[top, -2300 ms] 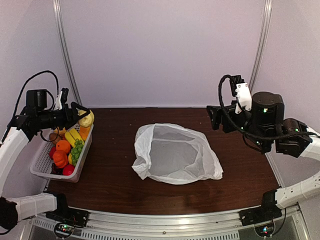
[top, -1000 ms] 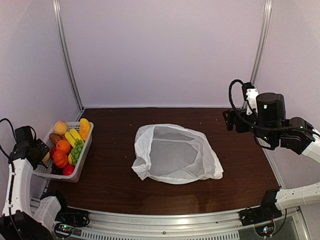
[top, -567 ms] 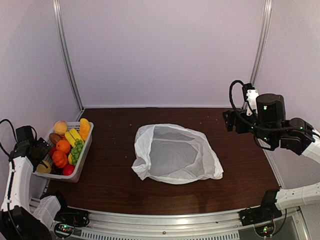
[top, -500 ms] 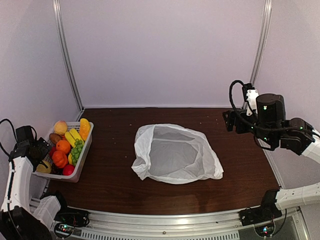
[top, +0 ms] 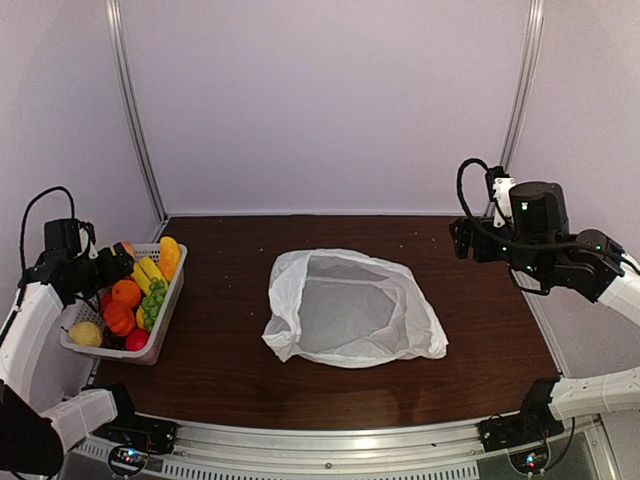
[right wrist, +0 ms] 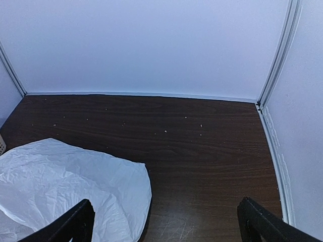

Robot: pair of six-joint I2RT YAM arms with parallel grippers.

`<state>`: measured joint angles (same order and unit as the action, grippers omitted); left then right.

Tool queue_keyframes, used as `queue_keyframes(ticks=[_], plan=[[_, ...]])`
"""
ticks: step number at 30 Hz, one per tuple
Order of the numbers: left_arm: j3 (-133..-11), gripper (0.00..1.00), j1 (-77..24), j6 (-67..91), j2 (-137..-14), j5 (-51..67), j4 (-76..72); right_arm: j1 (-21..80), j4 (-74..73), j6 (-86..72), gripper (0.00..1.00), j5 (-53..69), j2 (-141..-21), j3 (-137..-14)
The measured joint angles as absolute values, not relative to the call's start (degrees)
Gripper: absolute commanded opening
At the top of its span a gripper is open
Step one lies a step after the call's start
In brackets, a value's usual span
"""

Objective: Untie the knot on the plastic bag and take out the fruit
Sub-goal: Place the fake fruit in the bin, then reset both arms

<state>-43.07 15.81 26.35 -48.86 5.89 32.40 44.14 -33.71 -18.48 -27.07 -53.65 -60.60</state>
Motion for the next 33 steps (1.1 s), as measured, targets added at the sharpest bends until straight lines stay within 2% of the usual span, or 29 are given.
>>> queue_keyframes(ticks=[4, 8, 18, 28, 33], plan=[[-47.77, 0.97, 4.97, 22.00, -54.74, 6.22, 28.56, 37.89, -33.30, -18.44, 0.99, -22.87, -53.58, -59.94], [-49.43, 0.97, -1.48, 18.17, -57.30, 7.05, 24.99, 28.60, -32.27, -18.24, 0.99, -16.78, -53.52, -56.77], [-50.28, 0.97, -1.89, 11.29, -54.00, 7.03, 20.82, 6.61, -29.52, -16.36, 0.99, -3.27, -49.36, -50.33], [-42.83, 0.98, -1.65, 11.03, -36.42, -1.15, 19.31, 4.36, -18.44, -12.05, 0.99, -0.40, -32.91, -40.18], [-42.83, 0.97, -1.65, 10.98, -34.02, -4.43, 21.12, 4.36, -15.97, -11.44, 0.99, -0.21, -30.94, -37.87]])
